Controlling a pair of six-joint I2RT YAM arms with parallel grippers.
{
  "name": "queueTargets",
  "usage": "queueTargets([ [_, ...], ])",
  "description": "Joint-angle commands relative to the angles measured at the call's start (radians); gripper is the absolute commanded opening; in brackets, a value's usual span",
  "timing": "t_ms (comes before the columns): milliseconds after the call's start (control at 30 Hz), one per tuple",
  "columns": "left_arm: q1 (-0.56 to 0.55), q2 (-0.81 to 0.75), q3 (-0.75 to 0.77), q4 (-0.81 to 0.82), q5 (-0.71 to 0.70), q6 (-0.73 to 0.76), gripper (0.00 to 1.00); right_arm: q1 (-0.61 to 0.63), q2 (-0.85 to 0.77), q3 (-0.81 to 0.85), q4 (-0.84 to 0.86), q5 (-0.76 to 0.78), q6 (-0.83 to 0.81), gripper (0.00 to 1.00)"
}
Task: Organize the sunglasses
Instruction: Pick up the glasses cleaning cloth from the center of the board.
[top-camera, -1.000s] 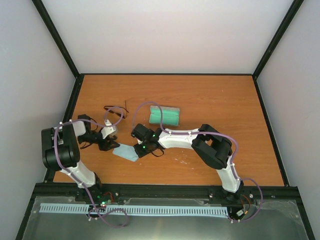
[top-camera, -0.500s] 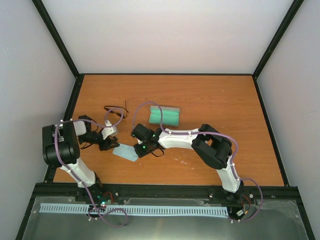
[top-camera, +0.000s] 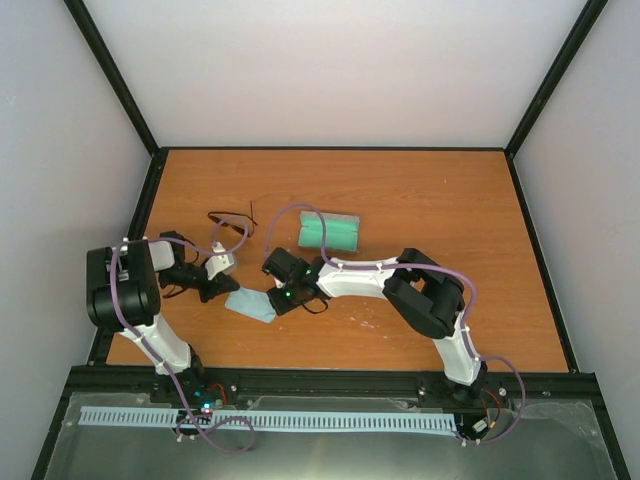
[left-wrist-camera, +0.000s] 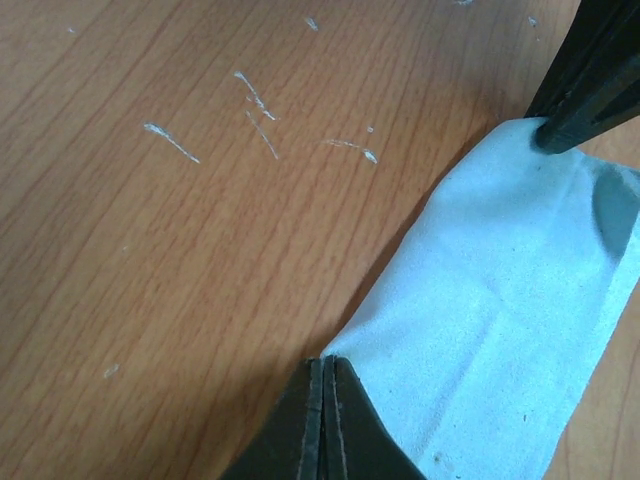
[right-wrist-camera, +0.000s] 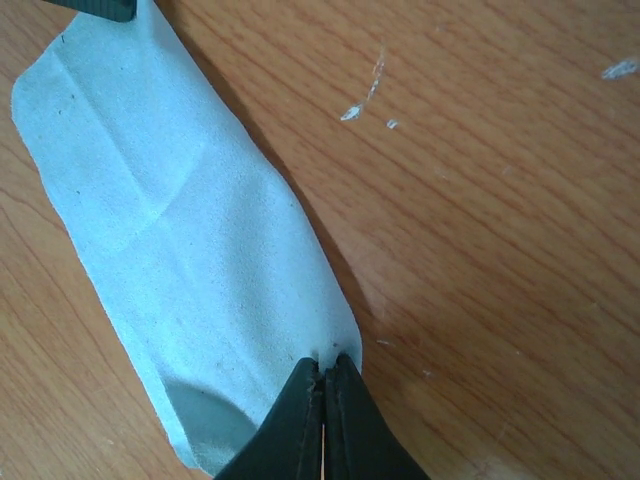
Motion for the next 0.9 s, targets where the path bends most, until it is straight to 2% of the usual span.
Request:
queueTargets([
  [0,-0.005,0.007,0.019,-0.052,-0.020,0.017,0.01,-0.001,0.015,-0.059,-0.043,0.061,0.021,0.03],
  [400,-0.072,-0.003,0.105,-0.076,0.073,-0.073,0.00,-0.021,-0.074,-0.117,-0.013,0.154,0.044,0.03],
  [600,-0.104,0.011,0.153,-0.067,0.075,-0.124,0.01,-0.030,-0.108,-0.141,0.006,0.204,0.056,0.03],
  [867,-0.187,0.002,0.176,0.039,0.078,-0.251,0.01,-0.061,-0.172,-0.181,0.025,0.281,0.067,0.03],
])
